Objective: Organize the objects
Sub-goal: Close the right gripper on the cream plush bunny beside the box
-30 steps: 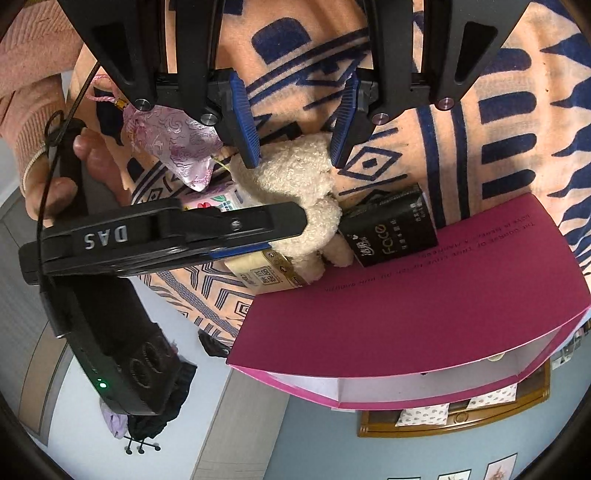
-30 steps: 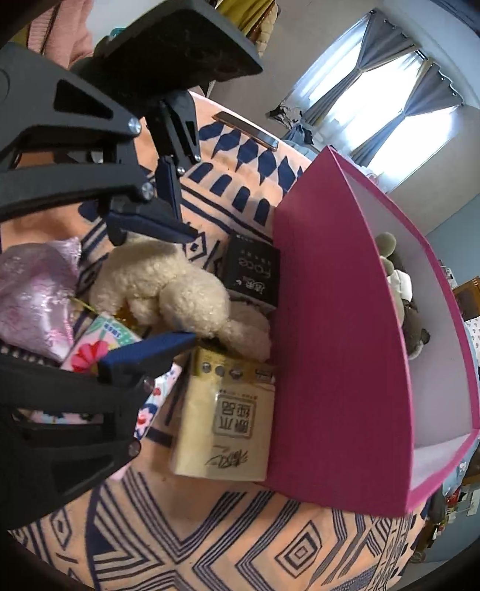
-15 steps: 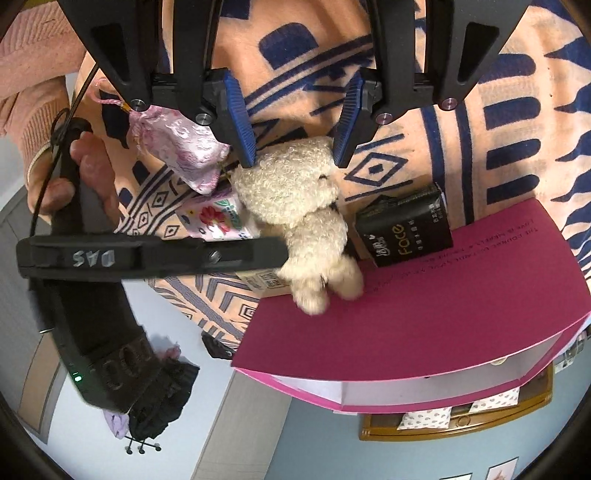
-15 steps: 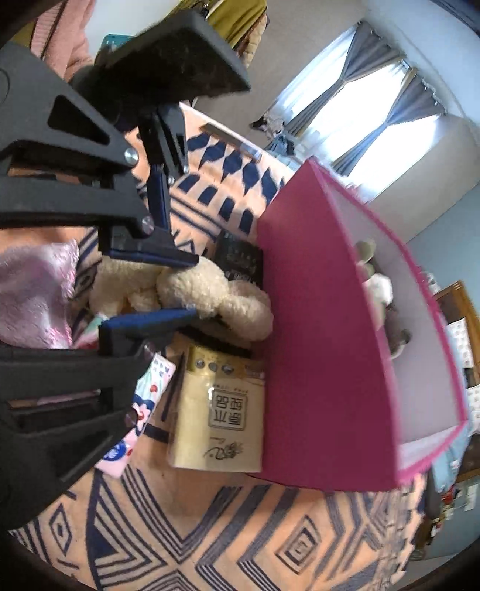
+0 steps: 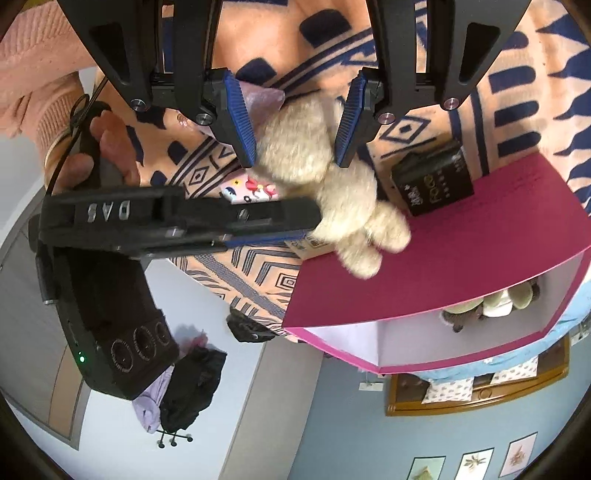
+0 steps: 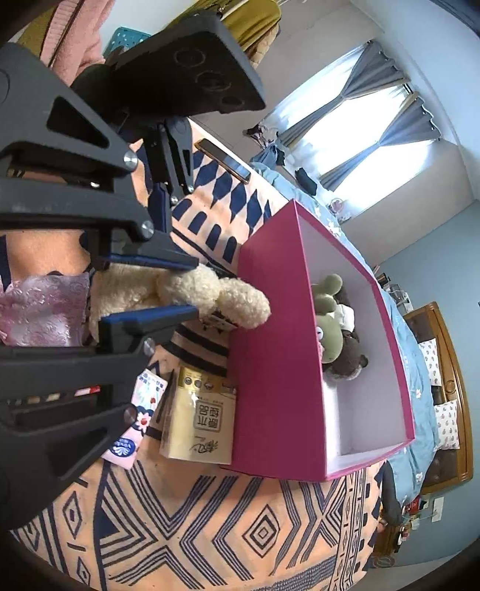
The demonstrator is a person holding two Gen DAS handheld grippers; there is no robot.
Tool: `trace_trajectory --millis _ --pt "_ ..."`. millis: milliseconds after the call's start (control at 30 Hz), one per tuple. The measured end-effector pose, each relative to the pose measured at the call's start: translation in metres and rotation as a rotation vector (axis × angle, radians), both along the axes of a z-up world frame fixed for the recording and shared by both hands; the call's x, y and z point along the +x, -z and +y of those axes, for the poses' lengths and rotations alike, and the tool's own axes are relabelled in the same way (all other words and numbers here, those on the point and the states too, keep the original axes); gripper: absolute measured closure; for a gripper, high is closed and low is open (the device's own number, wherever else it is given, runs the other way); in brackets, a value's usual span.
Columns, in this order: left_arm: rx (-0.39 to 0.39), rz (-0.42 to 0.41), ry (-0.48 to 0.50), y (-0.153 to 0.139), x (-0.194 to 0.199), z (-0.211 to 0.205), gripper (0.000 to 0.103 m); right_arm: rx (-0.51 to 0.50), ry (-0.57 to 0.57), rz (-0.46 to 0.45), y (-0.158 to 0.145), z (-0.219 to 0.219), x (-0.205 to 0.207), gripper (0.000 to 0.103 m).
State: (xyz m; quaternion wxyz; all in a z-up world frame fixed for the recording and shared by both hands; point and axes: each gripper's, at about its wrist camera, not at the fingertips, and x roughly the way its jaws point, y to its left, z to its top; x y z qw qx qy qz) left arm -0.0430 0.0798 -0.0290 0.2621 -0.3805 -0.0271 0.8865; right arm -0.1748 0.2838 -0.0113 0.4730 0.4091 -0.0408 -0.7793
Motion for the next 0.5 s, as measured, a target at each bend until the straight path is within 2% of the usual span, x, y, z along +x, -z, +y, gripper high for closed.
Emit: trace_trajectory --millis 133,233,400,467,500 --pt "-0.017 -0.053 -0.003 0.017 -0.012 0.0 0.059 0.056 0.001 -0.001 0.012 -0.009 -0.001 0.081" --pt "-0.026 -0.053 0.008 0.024 -0.012 0.004 0.059 0.12 -0.004 -0.028 0.025 -0.014 -0.004 0.073" --pt "-0.04 -0.062 0.006 0.026 -0.014 0.003 0.059 0.163 -0.021 -0.056 0.036 -0.024 -0.013 0.068" --pt "-0.041 -0.063 0.006 0.027 -0.015 0.001 0.059 0.166 -0.044 -0.093 0.042 -0.03 -0.018 0.057" --pt "-0.04 -0.065 0.006 0.028 -0.015 0.001 0.059 0.168 -0.043 -0.106 0.046 -0.032 -0.021 0.057"
